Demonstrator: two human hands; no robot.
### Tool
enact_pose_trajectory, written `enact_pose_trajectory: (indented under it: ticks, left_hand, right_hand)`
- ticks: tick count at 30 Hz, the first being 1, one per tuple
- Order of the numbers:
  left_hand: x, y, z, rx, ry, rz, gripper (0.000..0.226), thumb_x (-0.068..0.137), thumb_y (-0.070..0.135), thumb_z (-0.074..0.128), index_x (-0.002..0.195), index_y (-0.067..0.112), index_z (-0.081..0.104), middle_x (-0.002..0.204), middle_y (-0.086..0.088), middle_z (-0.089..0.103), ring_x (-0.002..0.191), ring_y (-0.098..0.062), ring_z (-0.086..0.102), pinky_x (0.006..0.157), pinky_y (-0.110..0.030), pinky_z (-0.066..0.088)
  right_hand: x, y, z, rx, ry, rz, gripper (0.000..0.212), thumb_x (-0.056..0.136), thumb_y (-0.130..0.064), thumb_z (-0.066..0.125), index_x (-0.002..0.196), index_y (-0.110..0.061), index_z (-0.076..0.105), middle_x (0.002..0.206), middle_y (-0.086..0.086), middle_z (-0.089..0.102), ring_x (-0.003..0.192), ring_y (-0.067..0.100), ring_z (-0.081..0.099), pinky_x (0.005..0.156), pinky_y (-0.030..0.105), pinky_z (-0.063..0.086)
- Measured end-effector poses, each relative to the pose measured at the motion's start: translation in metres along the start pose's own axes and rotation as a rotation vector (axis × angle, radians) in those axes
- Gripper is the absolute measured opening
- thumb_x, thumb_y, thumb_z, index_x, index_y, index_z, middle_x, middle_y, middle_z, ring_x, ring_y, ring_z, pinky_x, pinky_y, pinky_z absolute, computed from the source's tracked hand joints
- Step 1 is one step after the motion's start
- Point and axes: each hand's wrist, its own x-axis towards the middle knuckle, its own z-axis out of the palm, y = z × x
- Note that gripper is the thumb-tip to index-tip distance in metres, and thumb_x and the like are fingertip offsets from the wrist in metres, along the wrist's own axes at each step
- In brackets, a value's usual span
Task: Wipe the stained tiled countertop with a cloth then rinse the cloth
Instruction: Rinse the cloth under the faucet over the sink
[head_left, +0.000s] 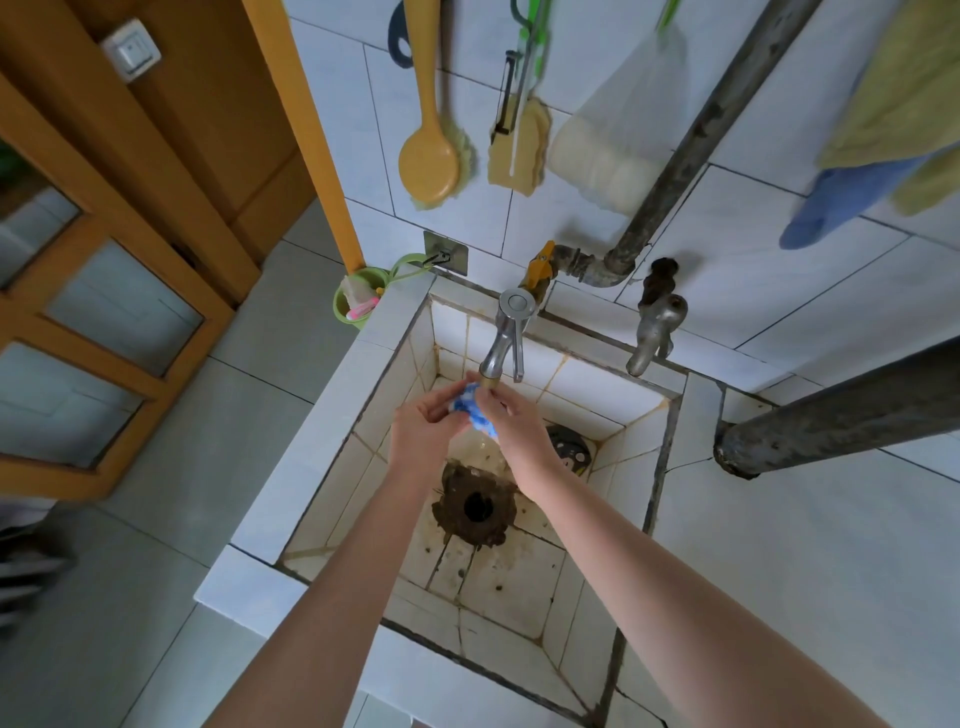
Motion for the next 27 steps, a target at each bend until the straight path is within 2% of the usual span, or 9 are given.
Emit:
enact_pose_trajectory:
  ticks: [3, 5, 7, 9, 13, 15, 22, 25, 27]
  left_hand:
    - [-0.004, -0.002, 0.003, -0.007, -0.022, 0.017, 0.041, 0.077, -0.007, 0.066, 0.115, 0.008, 0.062, 0.103, -0.007, 0.069, 0.094, -0.018, 0.067, 0.085, -0.025, 0.053]
    - [-0.004, -0.004, 0.003, 0.006, -0.027, 0.019, 0.042, 0.075, -0.007, 0.067, 0.114, 0.007, 0.063, 0.1, -0.006, 0.069, 0.089, -0.014, 0.068, 0.082, -0.025, 0.054]
    - [-0.005, -0.004, 0.002, 0.002, -0.052, 0.007, 0.04, 0.074, -0.008, 0.067, 0.111, 0.007, 0.064, 0.099, -0.005, 0.069, 0.086, -0.01, 0.068, 0.076, -0.021, 0.055]
    - [-0.004, -0.004, 0.002, -0.008, -0.041, 0.001, 0.038, 0.075, -0.006, 0.068, 0.109, 0.009, 0.065, 0.1, -0.006, 0.07, 0.088, -0.011, 0.068, 0.075, -0.019, 0.055]
    - [-0.002, -0.005, -0.001, -0.009, 0.002, -0.009, 0.04, 0.076, -0.003, 0.068, 0.113, 0.012, 0.064, 0.104, -0.005, 0.069, 0.095, -0.015, 0.066, 0.086, -0.028, 0.053]
    - [-0.002, -0.004, 0.001, -0.028, -0.014, -0.021, 0.042, 0.076, -0.005, 0.067, 0.116, 0.009, 0.062, 0.106, -0.008, 0.069, 0.097, -0.016, 0.066, 0.088, -0.03, 0.052]
    - [-0.002, -0.005, 0.007, -0.014, -0.008, -0.022, 0.037, 0.075, -0.005, 0.069, 0.108, 0.012, 0.066, 0.101, -0.01, 0.07, 0.095, -0.02, 0.067, 0.088, -0.034, 0.052]
    - [-0.003, -0.003, 0.006, -0.013, -0.022, -0.011, 0.035, 0.075, -0.007, 0.066, 0.104, 0.013, 0.067, 0.101, -0.011, 0.069, 0.094, -0.021, 0.067, 0.085, -0.031, 0.054]
    - [-0.003, -0.003, 0.005, -0.051, -0.028, -0.024, 0.033, 0.078, -0.007, 0.063, 0.105, 0.013, 0.066, 0.102, -0.009, 0.069, 0.092, -0.019, 0.067, 0.08, -0.026, 0.055]
  right_hand:
    - [0.002, 0.0, 0.003, -0.007, 0.07, -0.017, 0.023, 0.097, -0.021, 0.048, 0.112, -0.008, 0.06, 0.108, 0.01, 0.063, 0.1, 0.021, 0.06, 0.089, 0.031, 0.05]
    - [0.007, -0.002, 0.002, -0.118, 0.155, -0.021, 0.024, 0.097, -0.019, 0.048, 0.111, -0.003, 0.06, 0.104, 0.01, 0.063, 0.096, 0.02, 0.06, 0.087, 0.03, 0.051]
    - [0.013, -0.002, -0.001, -0.181, 0.278, 0.009, 0.024, 0.099, -0.019, 0.044, 0.107, -0.002, 0.058, 0.098, 0.008, 0.062, 0.095, 0.021, 0.061, 0.086, 0.032, 0.053]
    - [0.014, -0.003, -0.006, -0.117, 0.347, 0.037, 0.023, 0.099, -0.021, 0.043, 0.106, -0.004, 0.057, 0.098, 0.009, 0.06, 0.096, 0.023, 0.062, 0.083, 0.032, 0.054]
    - [-0.001, -0.006, -0.01, 0.001, 0.092, -0.029, 0.019, 0.097, -0.019, 0.047, 0.109, -0.007, 0.056, 0.096, 0.002, 0.061, 0.086, 0.011, 0.059, 0.071, 0.012, 0.049]
    - [-0.005, -0.004, -0.005, 0.0, 0.025, -0.031, 0.022, 0.093, -0.019, 0.056, 0.113, -0.008, 0.054, 0.098, 0.001, 0.059, 0.089, 0.01, 0.058, 0.072, 0.011, 0.049]
    - [0.003, -0.004, -0.004, -0.047, 0.2, -0.022, 0.014, 0.089, -0.017, 0.062, 0.1, -0.01, 0.054, 0.087, -0.003, 0.057, 0.083, 0.012, 0.058, 0.069, 0.016, 0.05]
    - [0.007, -0.004, -0.009, 0.09, 0.281, 0.106, 0.023, 0.094, -0.022, 0.054, 0.108, -0.003, 0.057, 0.095, 0.008, 0.061, 0.088, 0.019, 0.061, 0.067, 0.018, 0.052]
    - [0.008, -0.004, -0.013, 0.07, 0.277, 0.104, 0.03, 0.096, -0.027, 0.051, 0.114, -0.003, 0.055, 0.104, 0.013, 0.06, 0.09, 0.019, 0.061, 0.067, 0.018, 0.051]
